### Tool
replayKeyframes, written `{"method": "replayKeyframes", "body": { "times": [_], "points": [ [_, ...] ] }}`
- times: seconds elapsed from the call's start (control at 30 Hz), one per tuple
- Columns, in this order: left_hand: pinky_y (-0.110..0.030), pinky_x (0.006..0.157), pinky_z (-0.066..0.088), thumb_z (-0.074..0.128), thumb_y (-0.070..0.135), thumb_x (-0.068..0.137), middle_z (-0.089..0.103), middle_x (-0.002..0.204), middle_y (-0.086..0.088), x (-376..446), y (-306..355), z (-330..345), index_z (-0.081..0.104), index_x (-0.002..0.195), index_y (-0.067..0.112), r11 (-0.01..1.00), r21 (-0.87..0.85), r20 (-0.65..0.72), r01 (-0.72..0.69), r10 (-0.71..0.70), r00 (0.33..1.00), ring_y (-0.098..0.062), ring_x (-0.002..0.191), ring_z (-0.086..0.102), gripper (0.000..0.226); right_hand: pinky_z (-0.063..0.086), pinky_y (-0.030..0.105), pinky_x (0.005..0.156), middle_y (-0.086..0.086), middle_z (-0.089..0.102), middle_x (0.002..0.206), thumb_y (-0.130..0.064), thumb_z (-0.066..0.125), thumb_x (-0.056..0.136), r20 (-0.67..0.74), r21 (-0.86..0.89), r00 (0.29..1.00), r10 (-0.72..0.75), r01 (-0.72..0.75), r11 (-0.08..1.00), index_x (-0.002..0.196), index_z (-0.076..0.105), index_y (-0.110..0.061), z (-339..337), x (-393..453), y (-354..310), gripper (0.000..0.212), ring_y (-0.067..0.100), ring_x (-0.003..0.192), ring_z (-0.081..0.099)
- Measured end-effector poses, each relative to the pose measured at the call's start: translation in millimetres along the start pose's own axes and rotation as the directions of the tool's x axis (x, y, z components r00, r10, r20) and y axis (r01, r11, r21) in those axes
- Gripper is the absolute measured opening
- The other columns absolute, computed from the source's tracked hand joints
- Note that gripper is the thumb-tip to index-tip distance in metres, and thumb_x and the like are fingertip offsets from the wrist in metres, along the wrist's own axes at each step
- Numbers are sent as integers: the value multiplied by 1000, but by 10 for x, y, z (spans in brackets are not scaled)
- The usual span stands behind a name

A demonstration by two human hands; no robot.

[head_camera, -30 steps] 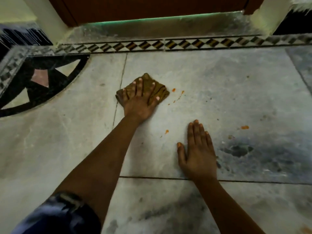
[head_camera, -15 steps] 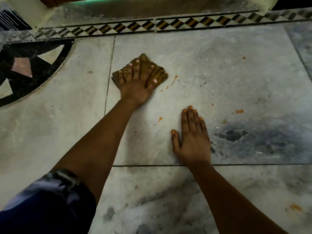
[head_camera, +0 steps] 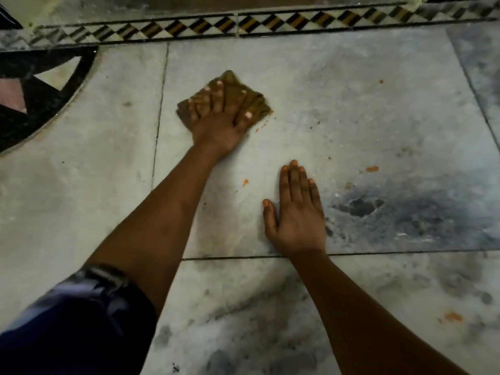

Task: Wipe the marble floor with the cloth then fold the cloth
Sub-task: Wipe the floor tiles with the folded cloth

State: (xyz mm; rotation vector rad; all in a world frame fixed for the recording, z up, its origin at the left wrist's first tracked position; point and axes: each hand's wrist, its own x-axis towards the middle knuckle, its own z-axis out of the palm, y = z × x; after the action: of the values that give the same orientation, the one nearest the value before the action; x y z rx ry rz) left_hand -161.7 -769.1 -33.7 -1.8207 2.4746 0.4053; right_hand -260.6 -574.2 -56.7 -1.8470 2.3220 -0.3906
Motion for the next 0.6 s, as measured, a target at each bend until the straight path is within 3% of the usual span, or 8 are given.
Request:
{"method": "replayKeyframes", "body": {
  "times": [0.13, 0.2, 0.3, 0.43, 0.5, 0.6],
  "points": [
    [-48, 113, -10, 11, 60, 92, -2, 159, -2, -520, 97, 166, 8, 146, 43, 972, 88, -49, -220, 224, 973, -23, 145, -6, 57, 8, 35, 114, 18, 26, 152, -42, 29, 89, 9, -6, 1000, -3, 3, 1000, 145, 26, -2, -10, 4, -11, 69, 29, 141, 24],
    [-47, 113, -5, 6, 60, 86, 3, 158, 0, -804, -130, 188, 11, 145, 43, 962, 98, -63, -253, 260, 964, -24, 145, 0, 62, 8, 34, 114, 18, 25, 152, -42, 29, 89, 0, 4, 1000, -3, 3, 1000, 145, 26, -2, 2, 8, 8, 69, 29, 141, 24],
    [-49, 114, -3, 11, 61, 88, 3, 158, -1, -668, -422, 70, 13, 145, 42, 991, 65, -68, -120, 125, 990, -24, 145, 1, 60, 6, 34, 115, 16, 21, 154, -43, 28, 89, 5, 24, 1000, -11, 11, 1000, 147, 22, -4, 0, 0, 6, 70, 27, 143, 18],
    [-53, 113, -10, 20, 54, 97, -8, 158, -2, 47, -155, -52, 8, 148, 40, 1000, -4, -19, 24, -24, 1000, -26, 145, -8, 54, 10, 35, 115, 16, 25, 153, -42, 31, 89, -17, 41, 1000, 2, -1, 999, 145, 28, -3, 5, 1, -2, 69, 27, 142, 22],
    [-53, 112, -12, 19, 54, 97, -11, 158, -2, 142, 136, -35, 6, 147, 40, 1000, 2, 17, -29, 29, 999, -26, 145, -10, 54, 10, 34, 114, 16, 27, 152, -42, 31, 88, -23, 30, 1000, 3, -3, 1000, 145, 29, -3, 2, -6, -5, 69, 27, 141, 24],
    [-49, 112, -11, 19, 54, 97, -8, 158, -1, -182, 293, 57, 7, 147, 42, 972, 45, 16, -231, 230, 973, -24, 145, -9, 53, 8, 34, 114, 17, 27, 152, -42, 29, 88, -16, 20, 1000, -1, 1, 1000, 144, 29, -2, -7, -5, -7, 69, 28, 141, 25]
  ]
}}
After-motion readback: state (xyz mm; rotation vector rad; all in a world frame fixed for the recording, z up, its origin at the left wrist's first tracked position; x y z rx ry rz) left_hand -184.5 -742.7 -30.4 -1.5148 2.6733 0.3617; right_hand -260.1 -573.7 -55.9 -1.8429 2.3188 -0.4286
